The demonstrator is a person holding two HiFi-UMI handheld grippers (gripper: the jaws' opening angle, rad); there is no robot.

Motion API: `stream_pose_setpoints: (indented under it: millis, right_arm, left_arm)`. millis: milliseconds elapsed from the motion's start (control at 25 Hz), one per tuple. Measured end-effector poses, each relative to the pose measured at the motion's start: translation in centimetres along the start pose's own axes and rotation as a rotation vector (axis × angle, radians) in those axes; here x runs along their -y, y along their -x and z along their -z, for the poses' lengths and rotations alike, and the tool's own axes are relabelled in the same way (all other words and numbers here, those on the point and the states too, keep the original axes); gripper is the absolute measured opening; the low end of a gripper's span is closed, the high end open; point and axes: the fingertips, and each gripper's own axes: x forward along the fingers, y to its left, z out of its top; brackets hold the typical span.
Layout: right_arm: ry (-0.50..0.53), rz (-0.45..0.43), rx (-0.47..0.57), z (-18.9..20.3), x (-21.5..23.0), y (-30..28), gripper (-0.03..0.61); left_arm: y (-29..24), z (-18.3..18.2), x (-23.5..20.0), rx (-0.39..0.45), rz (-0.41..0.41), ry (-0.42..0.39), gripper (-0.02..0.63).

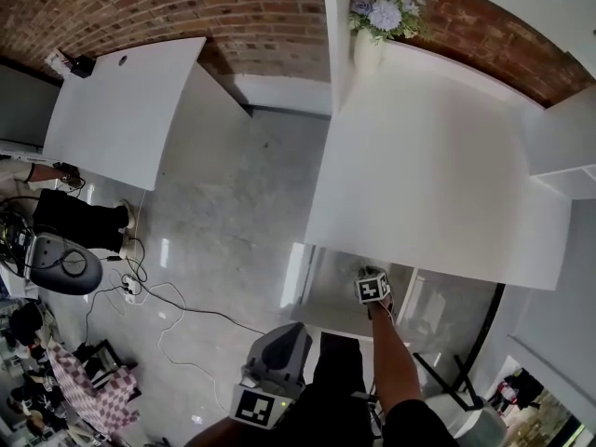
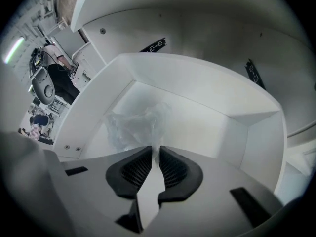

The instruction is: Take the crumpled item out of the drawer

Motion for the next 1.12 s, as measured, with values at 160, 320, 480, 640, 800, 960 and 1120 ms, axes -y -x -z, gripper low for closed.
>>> stream_pose_setpoints:
  millis: [160,320,480,640,800,960,1120]
  right_arm:
    - [-0.016,0.003,0.000,0.3,-0.7,1.7,0.051]
    - [-0.049,0.038,0.069,0.1,-1.0,5.1,0.049]
    - [-0.046,0.083,0.164,0.1,-2.5,10.8,0.049]
    - [-0.051,0.137,0.288,1.0,-5.8,18.7,0.049]
    - [-0.049,0.190,0.452,2.0,-10.5,27.2,0.049]
    - [-0.069,0.216,0.608,3.1,-15.6,35.5,0.049]
    - [-0.114,0.220,0.759,4.5,-18.9,42.4,0.049]
  left_arm:
    - [1.7,-0.7,0.0,0.026,-0.003,-0.005,0.025]
    - [4.8,-1.8,-0.2,0.078,-0.010,-0.010,0.025]
    - [9.6,-3.2,-0.5,0.145,-0.001,-0.023,0.025]
    - [15.4,-3.5,0.0,0.208,0.056,-0.050,0.025]
    - [20.5,-2.7,0.4,0.236,0.124,-0.085,0.025]
    - [23.9,-1.3,0.9,0.242,0.196,-0.120,0.025]
    - [26.0,-0.3,1.8,0.248,0.253,-0.135,0.025]
